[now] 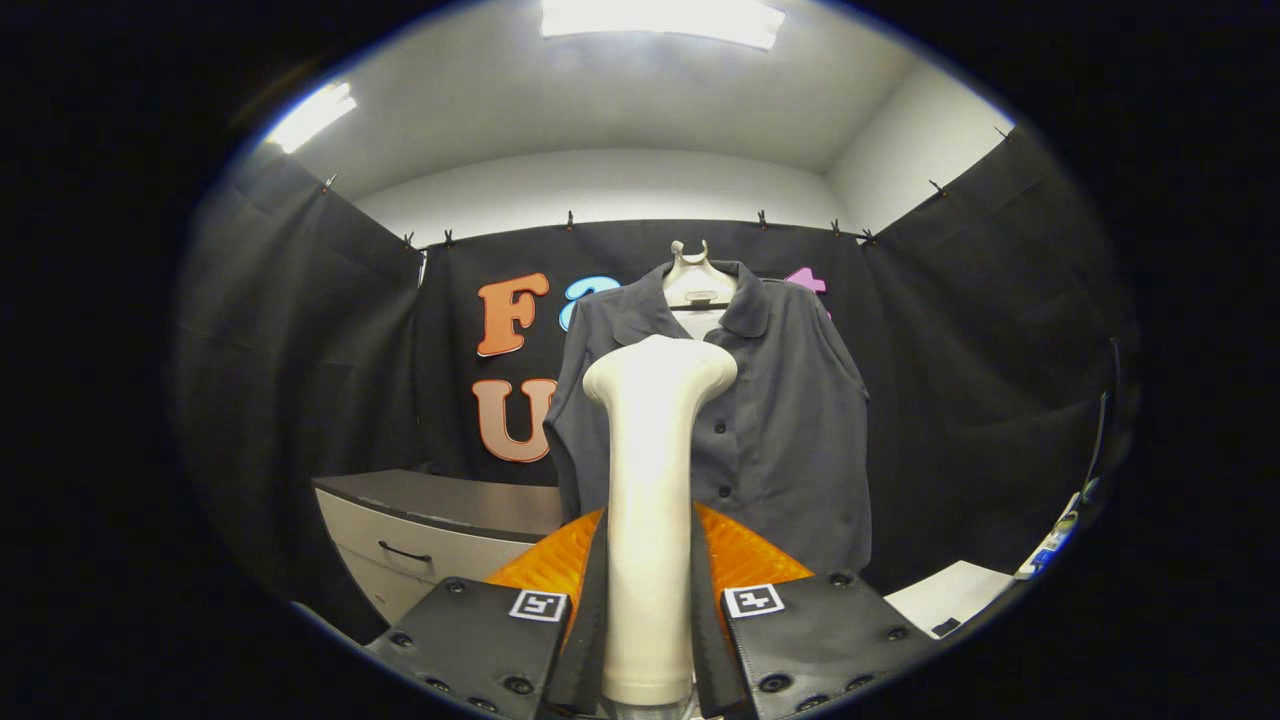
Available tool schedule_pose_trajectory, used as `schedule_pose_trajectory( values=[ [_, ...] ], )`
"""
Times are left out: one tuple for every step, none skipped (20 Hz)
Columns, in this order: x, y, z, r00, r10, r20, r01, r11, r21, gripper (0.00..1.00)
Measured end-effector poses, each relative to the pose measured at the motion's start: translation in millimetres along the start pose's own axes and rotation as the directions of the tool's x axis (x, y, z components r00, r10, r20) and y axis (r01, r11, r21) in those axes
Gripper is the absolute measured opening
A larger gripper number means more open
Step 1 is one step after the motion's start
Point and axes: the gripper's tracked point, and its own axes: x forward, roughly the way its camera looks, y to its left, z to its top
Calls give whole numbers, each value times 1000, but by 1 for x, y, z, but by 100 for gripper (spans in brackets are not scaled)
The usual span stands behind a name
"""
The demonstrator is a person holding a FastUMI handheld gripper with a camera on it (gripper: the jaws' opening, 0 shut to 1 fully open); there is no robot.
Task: Iron the clothes twice with a garment steamer, once on the left side and once on the right side.
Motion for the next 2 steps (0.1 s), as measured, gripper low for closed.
schedule_pose_trajectory(
  values=[
    [0,-1,1,1000,-3,3,3,1000,1,43],
    [-2,0,1,1000,-5,8,5,1000,2,43]
  ],
)
